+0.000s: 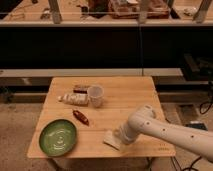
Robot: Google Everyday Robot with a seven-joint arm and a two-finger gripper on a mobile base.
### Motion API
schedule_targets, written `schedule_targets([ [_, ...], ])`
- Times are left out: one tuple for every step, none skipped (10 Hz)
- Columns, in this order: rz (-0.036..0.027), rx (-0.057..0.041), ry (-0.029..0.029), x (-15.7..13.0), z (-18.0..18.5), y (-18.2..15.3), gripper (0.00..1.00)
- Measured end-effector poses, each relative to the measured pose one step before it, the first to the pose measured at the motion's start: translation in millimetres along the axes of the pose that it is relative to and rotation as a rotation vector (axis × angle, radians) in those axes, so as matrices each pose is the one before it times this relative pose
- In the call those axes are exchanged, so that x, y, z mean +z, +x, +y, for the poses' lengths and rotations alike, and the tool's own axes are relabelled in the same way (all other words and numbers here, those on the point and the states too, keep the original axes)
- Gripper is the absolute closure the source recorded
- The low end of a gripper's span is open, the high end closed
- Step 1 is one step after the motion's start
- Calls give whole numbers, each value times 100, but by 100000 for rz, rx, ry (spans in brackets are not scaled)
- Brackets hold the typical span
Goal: Place the white sponge in the ceramic cup
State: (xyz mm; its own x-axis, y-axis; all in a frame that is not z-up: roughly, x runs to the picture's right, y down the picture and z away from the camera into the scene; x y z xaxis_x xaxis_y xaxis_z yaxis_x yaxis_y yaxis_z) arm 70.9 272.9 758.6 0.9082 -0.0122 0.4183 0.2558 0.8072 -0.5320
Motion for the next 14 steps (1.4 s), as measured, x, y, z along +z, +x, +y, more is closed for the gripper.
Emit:
schedule_targets([
  [-2071, -308, 1744, 57, -180, 72, 35],
  [-1575, 243, 745, 53, -122, -27, 35],
  [-986, 475, 169, 38, -42, -5, 36],
  [-2086, 498, 100, 122, -183, -239, 45],
  [-2210, 1033, 88, 49, -121, -91, 54],
  [-2016, 1284, 115, -31, -31, 72, 57],
  [-3222, 1740, 35, -55, -56, 114, 55],
  [-2415, 1346, 113, -84, 15, 163, 49],
  [-2308, 1302, 134, -58, 6, 136, 38],
  [-1680, 849, -24, -67, 27, 94, 30],
  [-1959, 688, -444, -44, 93, 4, 21],
  [-1575, 172, -613, 13, 72, -113, 20],
  [-627, 36, -144, -20, -28, -97, 20],
  [-585, 463, -228, 108, 112, 280, 20],
])
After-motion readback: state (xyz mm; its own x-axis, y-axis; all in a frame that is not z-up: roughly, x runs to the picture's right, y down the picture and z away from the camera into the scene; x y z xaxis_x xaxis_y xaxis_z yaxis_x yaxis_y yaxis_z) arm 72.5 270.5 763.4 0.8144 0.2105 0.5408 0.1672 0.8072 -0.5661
